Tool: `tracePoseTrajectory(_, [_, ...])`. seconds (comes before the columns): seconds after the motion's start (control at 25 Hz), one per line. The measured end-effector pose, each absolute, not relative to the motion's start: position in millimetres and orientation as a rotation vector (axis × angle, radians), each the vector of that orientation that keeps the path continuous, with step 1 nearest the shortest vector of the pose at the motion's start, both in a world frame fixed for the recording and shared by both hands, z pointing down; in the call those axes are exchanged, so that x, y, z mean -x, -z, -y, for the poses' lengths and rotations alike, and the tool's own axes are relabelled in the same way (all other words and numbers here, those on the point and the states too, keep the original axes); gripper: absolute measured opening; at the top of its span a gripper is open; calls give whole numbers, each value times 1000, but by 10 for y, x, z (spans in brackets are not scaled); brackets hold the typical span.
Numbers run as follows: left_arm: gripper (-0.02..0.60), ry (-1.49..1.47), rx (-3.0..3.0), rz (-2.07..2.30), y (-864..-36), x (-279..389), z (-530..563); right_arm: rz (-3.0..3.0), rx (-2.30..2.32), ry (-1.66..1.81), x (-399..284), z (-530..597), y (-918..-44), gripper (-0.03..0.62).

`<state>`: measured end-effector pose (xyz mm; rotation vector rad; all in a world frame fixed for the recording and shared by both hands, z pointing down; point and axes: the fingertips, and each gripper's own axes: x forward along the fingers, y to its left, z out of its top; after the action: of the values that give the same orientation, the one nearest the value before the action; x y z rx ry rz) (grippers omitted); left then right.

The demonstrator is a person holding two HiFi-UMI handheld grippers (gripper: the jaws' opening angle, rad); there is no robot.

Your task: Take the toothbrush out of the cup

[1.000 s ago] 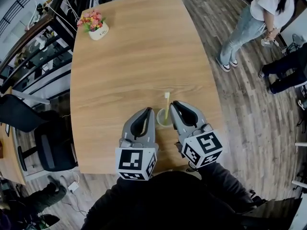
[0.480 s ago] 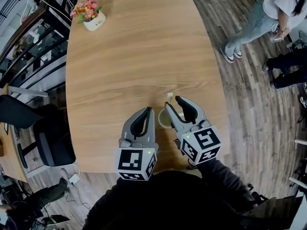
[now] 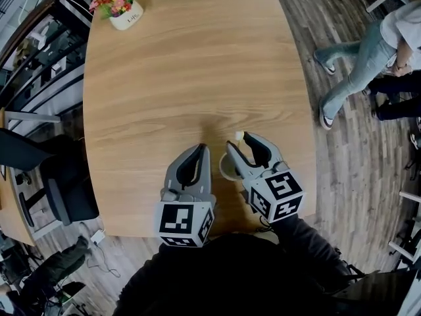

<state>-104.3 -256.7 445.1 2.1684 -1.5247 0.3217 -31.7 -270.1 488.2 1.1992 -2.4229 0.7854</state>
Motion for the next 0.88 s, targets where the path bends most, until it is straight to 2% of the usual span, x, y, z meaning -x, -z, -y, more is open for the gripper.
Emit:
tracePoseTrajectory(0.4, [8,-329,-2146,1522,-4540,1044,2600,2390,-1131,-794,351,2706,-5031,109])
tracePoseTrajectory(0.72, [8,-335,-2141,1529,-4559,1064,2619,2384,-1133,-793,359,2731,-5046,23])
tracePoseTrajectory(0.88, [8,-333,-2146,1532,-4540,1043,2596,2395,-1132,-785,348,2721,-5010,9])
